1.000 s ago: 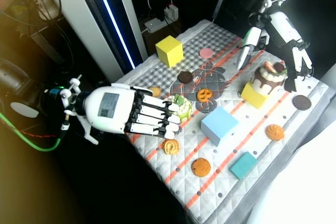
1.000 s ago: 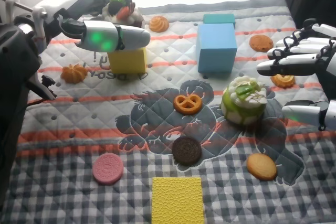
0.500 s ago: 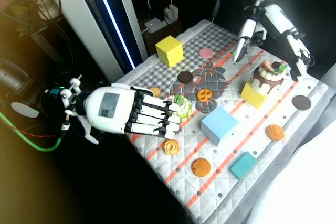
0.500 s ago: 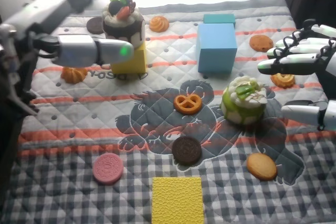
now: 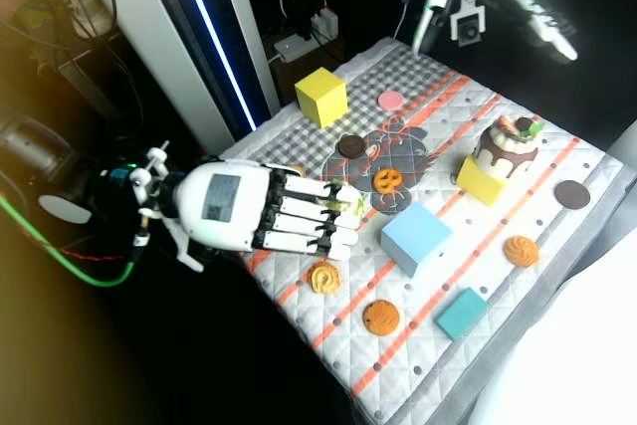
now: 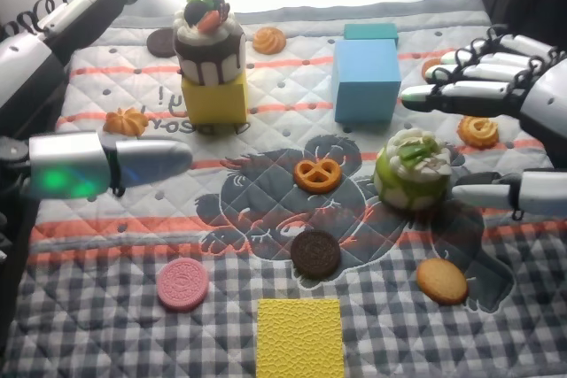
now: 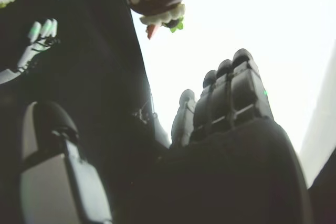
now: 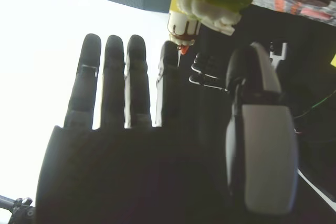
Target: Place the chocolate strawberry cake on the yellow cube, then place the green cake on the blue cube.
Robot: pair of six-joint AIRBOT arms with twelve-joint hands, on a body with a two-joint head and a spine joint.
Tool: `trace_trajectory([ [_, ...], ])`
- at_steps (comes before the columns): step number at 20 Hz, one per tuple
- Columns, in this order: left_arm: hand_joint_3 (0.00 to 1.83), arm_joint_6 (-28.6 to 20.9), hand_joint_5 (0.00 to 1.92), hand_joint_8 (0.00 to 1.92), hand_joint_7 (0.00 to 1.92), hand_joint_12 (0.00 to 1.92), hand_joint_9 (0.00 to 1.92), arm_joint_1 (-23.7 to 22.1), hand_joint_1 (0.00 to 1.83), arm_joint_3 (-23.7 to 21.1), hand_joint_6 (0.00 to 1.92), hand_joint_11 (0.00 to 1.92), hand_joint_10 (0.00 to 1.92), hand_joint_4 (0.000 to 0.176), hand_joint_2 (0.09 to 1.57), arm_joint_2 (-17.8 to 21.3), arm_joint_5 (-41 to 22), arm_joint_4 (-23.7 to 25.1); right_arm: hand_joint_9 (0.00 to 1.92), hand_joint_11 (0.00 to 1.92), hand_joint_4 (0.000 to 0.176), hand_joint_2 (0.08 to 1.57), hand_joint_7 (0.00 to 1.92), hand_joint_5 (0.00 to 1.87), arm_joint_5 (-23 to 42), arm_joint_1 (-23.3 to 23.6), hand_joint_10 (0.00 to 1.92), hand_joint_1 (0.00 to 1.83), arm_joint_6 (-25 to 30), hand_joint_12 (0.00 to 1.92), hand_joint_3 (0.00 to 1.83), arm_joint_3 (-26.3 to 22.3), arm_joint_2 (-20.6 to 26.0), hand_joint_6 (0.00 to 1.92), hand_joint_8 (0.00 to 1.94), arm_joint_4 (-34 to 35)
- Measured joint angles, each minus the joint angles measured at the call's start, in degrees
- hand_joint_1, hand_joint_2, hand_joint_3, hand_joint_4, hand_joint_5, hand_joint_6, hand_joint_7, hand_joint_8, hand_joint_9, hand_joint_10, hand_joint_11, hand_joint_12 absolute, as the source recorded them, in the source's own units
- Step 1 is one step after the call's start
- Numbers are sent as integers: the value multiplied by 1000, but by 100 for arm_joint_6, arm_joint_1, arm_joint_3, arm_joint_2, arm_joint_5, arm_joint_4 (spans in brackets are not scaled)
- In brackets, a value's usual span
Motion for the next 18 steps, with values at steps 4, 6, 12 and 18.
trace_trajectory([
  [4,2,2,0,0,0,0,0,39,797,-7,0,0,0,154,800,59,-151,-68,277,0,174,960,327,337,-251,17,4,884,-2,801,0,79,-133,1,0,-48],
  [6,5,-52,0,0,0,0,0,50,787,-7,0,0,0,155,809,59,-153,-103,290,0,176,973,332,307,-420,85,3,868,0,769,5,125,-210,1,2,-59],
  [12,1,-251,0,0,0,0,0,170,816,-31,0,0,0,176,802,57,-160,-157,453,39,144,1028,518,448,-807,315,23,900,-24,887,2,343,-516,6,10,-179],
  [18,12,-262,0,0,0,0,0,247,870,-31,0,0,0,176,832,39,-138,-195,695,564,0,1205,820,841,-780,387,1362,1228,-13,1736,0,343,-479,924,1484,-216],
])
